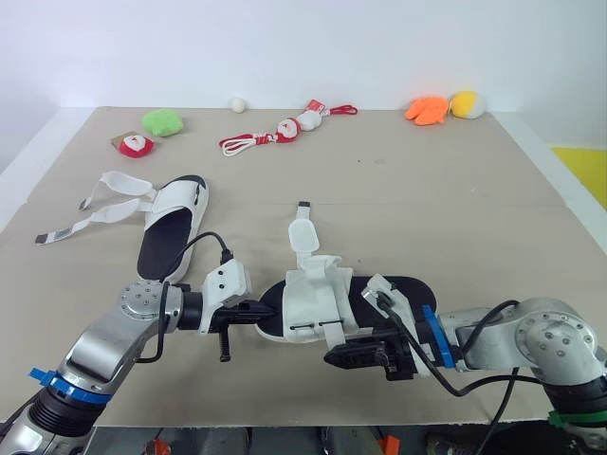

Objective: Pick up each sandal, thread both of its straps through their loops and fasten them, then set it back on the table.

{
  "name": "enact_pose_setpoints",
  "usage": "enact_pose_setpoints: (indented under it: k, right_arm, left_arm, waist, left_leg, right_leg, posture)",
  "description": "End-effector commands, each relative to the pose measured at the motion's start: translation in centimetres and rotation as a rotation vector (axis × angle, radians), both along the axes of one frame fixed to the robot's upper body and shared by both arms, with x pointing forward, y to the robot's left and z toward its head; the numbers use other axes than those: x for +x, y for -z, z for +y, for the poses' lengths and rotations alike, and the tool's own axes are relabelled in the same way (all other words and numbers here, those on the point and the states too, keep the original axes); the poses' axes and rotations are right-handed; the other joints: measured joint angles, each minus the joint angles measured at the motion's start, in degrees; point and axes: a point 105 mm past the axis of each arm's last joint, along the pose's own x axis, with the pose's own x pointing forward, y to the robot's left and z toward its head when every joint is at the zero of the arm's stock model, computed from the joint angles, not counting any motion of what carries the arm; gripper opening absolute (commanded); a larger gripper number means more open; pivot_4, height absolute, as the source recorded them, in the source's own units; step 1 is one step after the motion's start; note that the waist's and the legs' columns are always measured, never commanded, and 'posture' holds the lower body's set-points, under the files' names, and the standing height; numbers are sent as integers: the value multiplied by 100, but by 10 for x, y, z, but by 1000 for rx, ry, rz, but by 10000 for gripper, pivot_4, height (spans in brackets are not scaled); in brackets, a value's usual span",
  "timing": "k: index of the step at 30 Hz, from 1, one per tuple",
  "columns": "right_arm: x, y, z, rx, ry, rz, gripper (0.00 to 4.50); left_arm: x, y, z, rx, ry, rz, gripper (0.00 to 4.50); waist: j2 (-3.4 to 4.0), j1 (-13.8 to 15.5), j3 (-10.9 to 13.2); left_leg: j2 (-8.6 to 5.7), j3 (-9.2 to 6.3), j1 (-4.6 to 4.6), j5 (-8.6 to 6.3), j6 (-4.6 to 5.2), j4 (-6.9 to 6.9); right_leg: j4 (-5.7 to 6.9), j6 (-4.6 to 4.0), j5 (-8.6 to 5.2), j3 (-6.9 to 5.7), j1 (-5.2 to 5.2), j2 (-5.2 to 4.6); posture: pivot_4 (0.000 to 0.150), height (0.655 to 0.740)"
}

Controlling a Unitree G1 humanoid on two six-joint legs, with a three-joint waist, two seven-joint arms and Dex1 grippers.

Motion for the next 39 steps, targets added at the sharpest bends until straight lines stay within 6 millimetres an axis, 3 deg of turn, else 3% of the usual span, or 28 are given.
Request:
enact_pose_setpoints:
  k: [1, 8, 20, 21, 23, 27, 29, 31, 34, 39]
  right_arm:
    - [-14, -1, -3, -1, -51, 59, 478]
    - [-36, 25, -18, -88, -102, 187, 478]
    - [-41, 30, -33, -86, -135, 192, 478]
    - [-41, 30, -34, -83, -140, 187, 8490]
    - [-41, 27, -38, -77, -149, 173, 15828]
    - [-35, 22, -54, -95, -154, 101, 35472]
    - [-30, 25, -68, -151, -202, -21, 44637]
    - [-26, 30, -86, -226, -282, -140, 44637]
    - [-13, 19, -103, -244, -424, -380, 44637]
    - [-5, 3, -101, -239, -643, -825, 44637]
  left_arm:
    - [-3, 8, 1, 24, -5, 35, 0]
    - [-2, 6, 1, 22, -7, 36, 0]
    - [-2, 8, 2, 26, -9, 39, 0]
    - [-2, 8, 2, 26, -8, 39, 0]
    - [-2, 8, 1, 24, -6, 40, 0]
    - [-2, 7, 0, 21, -4, 41, 0]
    - [-2, 8, 0, 20, -4, 43, 0]
    - [-2, 8, -1, 19, -3, 46, 0]
    - [-2, 8, -2, 16, -1, 48, 0]
    - [-1, 8, -1, 18, 3, 48, 0]
  waist:
    - [0, 1, 0]
    - [0, 4, 0]
    - [0, 5, -1]
    - [0, 6, -1]
    - [0, 7, -1]
    - [0, 8, -2]
    - [1, 9, -3]
    - [-5, 8, -7]
    - [-15, 7, -13]
    - [-14, 6, -16]
  left_leg:
    - [0, 0, 0, 0, 0, 0]
    - [0, 0, 1, -1, 1, 0]
    - [0, 2, 1, -1, 1, 6]
    - [0, 2, 1, -1, 1, 6]
    - [0, 2, 1, -1, 0, 6]
    - [0, 2, 2, -1, 0, 8]
    - [0, 4, 3, -1, 0, 11]
    - [0, 5, 6, -2, -1, 14]
    - [0, 16, 8, -2, -4, 21]
    - [1, 24, 10, -1, -5, 28]
  right_leg:
    - [0, -2, -1, 0, 0, 0]
    - [-2, -5, -4, 0, 0, 0]
    - [-2, 2, 0, 0, 1, 0]
    - [-3, 2, 0, 0, 1, 0]
    - [-3, 2, 0, 0, 1, 0]
    - [-4, 3, 0, 0, 3, 0]
    - [-6, 5, 2, 0, 5, -1]
    - [-7, 7, 3, -1, 8, -3]
    - [-13, 15, 7, -1, 10, -10]
    - [-12, 24, 15, 0, 9, -13]
  posture:
    - [1500, 7400]
    - [1500, 7400]
    - [1500, 7400]
    - [1500, 7400]
    - [1500, 7400]
    - [1500, 7400]
    - [1500, 7400]
    - [1500, 7400]
    - [1500, 7400]
    - [1500, 7400]
